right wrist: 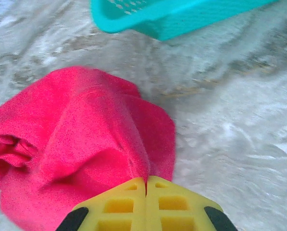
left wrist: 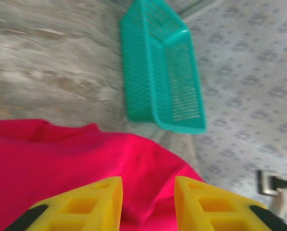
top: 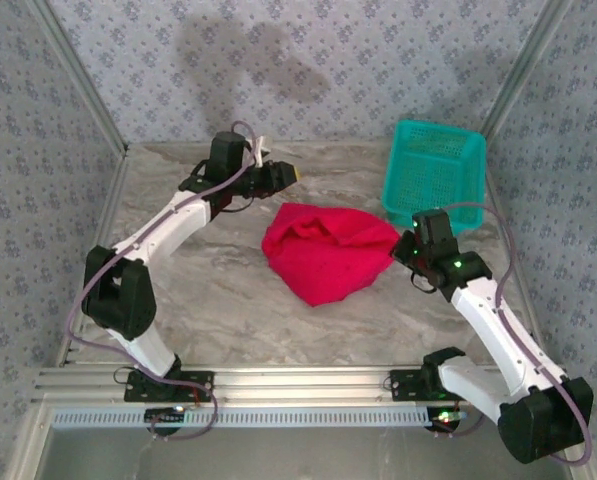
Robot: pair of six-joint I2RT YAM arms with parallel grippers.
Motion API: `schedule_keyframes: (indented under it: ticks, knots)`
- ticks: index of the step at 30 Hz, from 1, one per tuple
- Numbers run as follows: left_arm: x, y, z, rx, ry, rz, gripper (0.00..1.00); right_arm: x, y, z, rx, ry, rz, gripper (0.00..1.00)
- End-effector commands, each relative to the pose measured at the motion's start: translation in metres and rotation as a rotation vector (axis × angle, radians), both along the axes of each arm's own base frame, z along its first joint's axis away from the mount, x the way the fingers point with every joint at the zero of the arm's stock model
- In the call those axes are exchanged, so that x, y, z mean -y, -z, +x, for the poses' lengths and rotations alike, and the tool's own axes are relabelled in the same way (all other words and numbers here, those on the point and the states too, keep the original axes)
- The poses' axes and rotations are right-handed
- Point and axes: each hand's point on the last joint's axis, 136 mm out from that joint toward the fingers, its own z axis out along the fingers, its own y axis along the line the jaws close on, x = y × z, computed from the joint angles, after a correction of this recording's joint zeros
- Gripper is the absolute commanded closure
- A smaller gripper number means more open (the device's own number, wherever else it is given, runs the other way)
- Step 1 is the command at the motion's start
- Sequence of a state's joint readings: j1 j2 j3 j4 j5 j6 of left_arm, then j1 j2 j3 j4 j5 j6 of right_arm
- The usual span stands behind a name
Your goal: Fold the inside-out t-shirt
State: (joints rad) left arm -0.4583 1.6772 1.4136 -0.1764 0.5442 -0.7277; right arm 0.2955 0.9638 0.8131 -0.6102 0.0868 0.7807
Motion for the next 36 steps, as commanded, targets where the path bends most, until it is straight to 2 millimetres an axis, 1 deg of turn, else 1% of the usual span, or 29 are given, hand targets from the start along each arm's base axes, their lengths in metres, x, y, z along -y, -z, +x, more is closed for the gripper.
schedule_keyframes:
  ticks: [1,2,4,7,8,10,11,12,13,15,18,19,20,23,25,26,30,32,34,35,36]
  knots:
    - [-0.023,0.043,-0.014,-0.044,-0.018,0.214,0.73,0.009,0.001,0.001,0.005,0.063,-0.001,1.00]
    - [-0.022,0.055,-0.017,-0.066,-0.008,0.229,0.74,0.007,-0.004,0.008,0.028,0.059,0.007,1.00]
    - [-0.020,0.074,-0.024,-0.097,0.016,0.254,0.73,0.001,-0.005,0.011,0.027,0.033,0.023,1.00]
    - [-0.023,0.105,-0.039,-0.137,0.047,0.326,0.64,-0.005,-0.009,0.013,0.016,-0.011,0.017,1.00]
    - [-0.030,0.114,-0.044,-0.149,0.036,0.358,0.62,-0.006,-0.012,0.014,0.016,-0.029,0.000,0.92]
    - [-0.045,0.125,-0.057,-0.160,0.009,0.405,0.59,-0.008,-0.015,0.010,-0.018,-0.085,-0.054,0.64]
    - [-0.053,0.130,-0.065,-0.163,-0.011,0.432,0.58,-0.012,-0.019,0.009,-0.029,-0.122,-0.082,0.53]
    - [-0.061,0.133,-0.072,-0.159,-0.028,0.455,0.58,-0.019,-0.021,0.010,-0.037,-0.160,-0.099,0.47]
    - [-0.068,0.135,-0.079,-0.153,-0.047,0.480,0.58,-0.028,-0.024,0.012,-0.040,-0.220,-0.131,0.42]
    - [-0.081,0.142,-0.094,-0.154,-0.072,0.515,0.58,-0.057,-0.026,0.020,-0.029,-0.344,-0.162,0.37]
    - [-0.091,0.152,-0.114,-0.179,-0.089,0.497,0.58,-0.112,-0.022,0.036,-0.006,-0.549,-0.189,0.35]
    - [-0.094,0.155,-0.121,-0.187,-0.093,0.485,0.58,-0.130,-0.016,0.042,-0.003,-0.614,-0.212,0.34]
    - [-0.096,0.159,-0.127,-0.197,-0.099,0.476,0.59,-0.150,-0.020,0.052,0.019,-0.673,-0.232,0.33]
    - [-0.104,0.169,-0.142,-0.221,-0.111,0.468,0.59,-0.193,-0.007,0.070,0.013,-0.814,-0.307,0.30]
    - [-0.109,0.174,-0.149,-0.231,-0.118,0.471,0.59,-0.210,0.007,0.082,-0.031,-0.850,-0.327,0.30]
    - [-0.112,0.174,-0.151,-0.231,-0.122,0.472,0.59,-0.215,0.014,0.087,-0.062,-0.856,-0.335,0.30]
    - [-0.121,0.170,-0.158,-0.222,-0.143,0.463,0.60,-0.232,0.041,0.092,-0.144,-0.888,-0.306,0.30]
    - [-0.124,0.167,-0.159,-0.210,-0.159,0.447,0.60,-0.238,0.050,0.096,-0.154,-0.873,-0.280,0.31]
    - [-0.128,0.165,-0.159,-0.203,-0.176,0.432,0.61,-0.244,0.055,0.105,-0.149,-0.845,-0.258,0.32]
    - [-0.129,0.165,-0.158,-0.202,-0.180,0.426,0.61,-0.246,0.057,0.110,-0.152,-0.827,-0.256,0.34]
    - [-0.129,0.165,-0.158,-0.203,-0.182,0.424,0.61,-0.248,0.057,0.116,-0.150,-0.818,-0.254,0.38]
